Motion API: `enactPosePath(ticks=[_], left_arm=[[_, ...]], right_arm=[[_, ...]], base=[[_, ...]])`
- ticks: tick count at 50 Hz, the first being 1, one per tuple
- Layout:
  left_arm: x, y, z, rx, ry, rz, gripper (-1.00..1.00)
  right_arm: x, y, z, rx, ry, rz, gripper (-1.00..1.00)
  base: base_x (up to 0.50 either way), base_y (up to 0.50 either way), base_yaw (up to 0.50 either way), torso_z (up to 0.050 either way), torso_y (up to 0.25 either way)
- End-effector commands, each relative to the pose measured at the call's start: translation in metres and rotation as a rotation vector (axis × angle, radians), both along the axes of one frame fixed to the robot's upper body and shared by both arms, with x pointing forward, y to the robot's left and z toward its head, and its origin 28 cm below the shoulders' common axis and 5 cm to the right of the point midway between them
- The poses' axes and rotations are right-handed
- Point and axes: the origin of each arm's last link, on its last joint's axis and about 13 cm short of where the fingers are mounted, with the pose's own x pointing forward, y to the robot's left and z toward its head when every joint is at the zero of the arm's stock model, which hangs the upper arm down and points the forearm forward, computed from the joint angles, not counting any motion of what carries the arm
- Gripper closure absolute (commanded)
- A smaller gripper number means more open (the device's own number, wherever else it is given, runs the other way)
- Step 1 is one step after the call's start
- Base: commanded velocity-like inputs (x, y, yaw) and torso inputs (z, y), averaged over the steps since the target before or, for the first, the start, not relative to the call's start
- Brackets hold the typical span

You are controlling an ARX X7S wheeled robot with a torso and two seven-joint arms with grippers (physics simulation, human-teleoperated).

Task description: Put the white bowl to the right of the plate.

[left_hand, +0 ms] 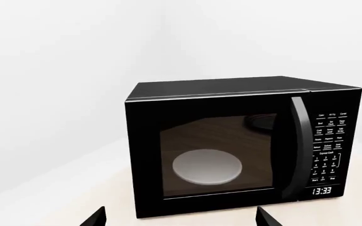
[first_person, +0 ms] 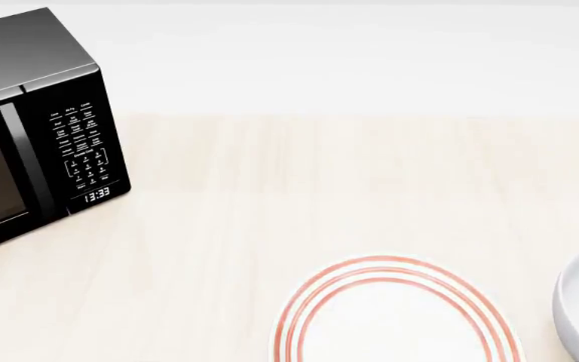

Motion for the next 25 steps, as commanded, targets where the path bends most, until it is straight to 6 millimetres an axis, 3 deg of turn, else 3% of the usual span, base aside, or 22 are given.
enactPosePath(ticks=[1, 7, 13, 19, 25], left_arm=[[-0.001, 0.0, 0.001, 0.001, -0.002, 0.0, -1.0], [-0.003, -0.001, 0.001, 0.002, -0.007, -0.005, -1.0], [-0.007, -0.003, 0.003, 0.008, -0.019, -0.019, -1.0], [-0.013, -0.014, 0.003, 0.027, -0.031, -0.099, -1.0], [-0.02, -0.031, 0.006, 0.035, -0.041, -0.202, -1.0]], right_arm=[[-0.018, 0.014, 0.029, -0.231, -0.061, -0.108, -1.0], [-0.04, 0.035, 0.056, -0.362, -0.152, -0.125, -1.0], [-0.059, 0.073, 0.073, -0.479, -0.273, -0.023, -1.0], [-0.076, 0.114, 0.072, -0.549, -0.379, 0.148, -1.0], [-0.088, 0.151, 0.053, -0.615, -0.456, 0.295, -1.0]], base=[[0.0, 0.0, 0.0, 0.0, 0.0], [0.0, 0.0, 0.0, 0.0, 0.0], [0.0, 0.0, 0.0, 0.0, 0.0], [0.0, 0.0, 0.0, 0.0, 0.0], [0.0, 0.0, 0.0, 0.0, 0.0]])
